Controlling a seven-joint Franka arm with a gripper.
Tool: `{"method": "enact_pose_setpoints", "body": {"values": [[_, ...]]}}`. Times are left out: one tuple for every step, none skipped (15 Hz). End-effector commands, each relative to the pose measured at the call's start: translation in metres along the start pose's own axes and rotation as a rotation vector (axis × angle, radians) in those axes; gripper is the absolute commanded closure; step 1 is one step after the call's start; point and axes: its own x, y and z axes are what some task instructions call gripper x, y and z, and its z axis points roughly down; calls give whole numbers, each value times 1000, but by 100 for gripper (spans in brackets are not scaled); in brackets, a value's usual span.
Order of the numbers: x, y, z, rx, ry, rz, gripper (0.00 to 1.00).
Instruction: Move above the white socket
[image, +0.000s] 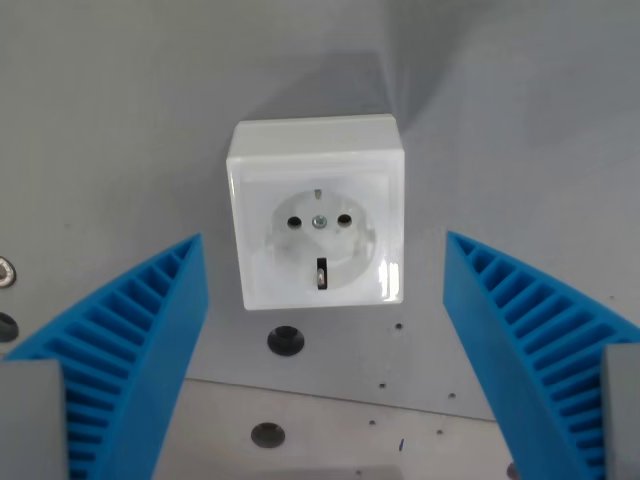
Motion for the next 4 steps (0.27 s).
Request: {"method": "enact_pose_setpoints", "body": {"values": [[-5, -4, 8, -56, 106, -19, 0], [-5, -4, 9, -57, 106, -18, 0], [-5, -4, 10, -58, 105, -18, 0], [-5, -5, 10, -59, 105, -18, 0]]}}
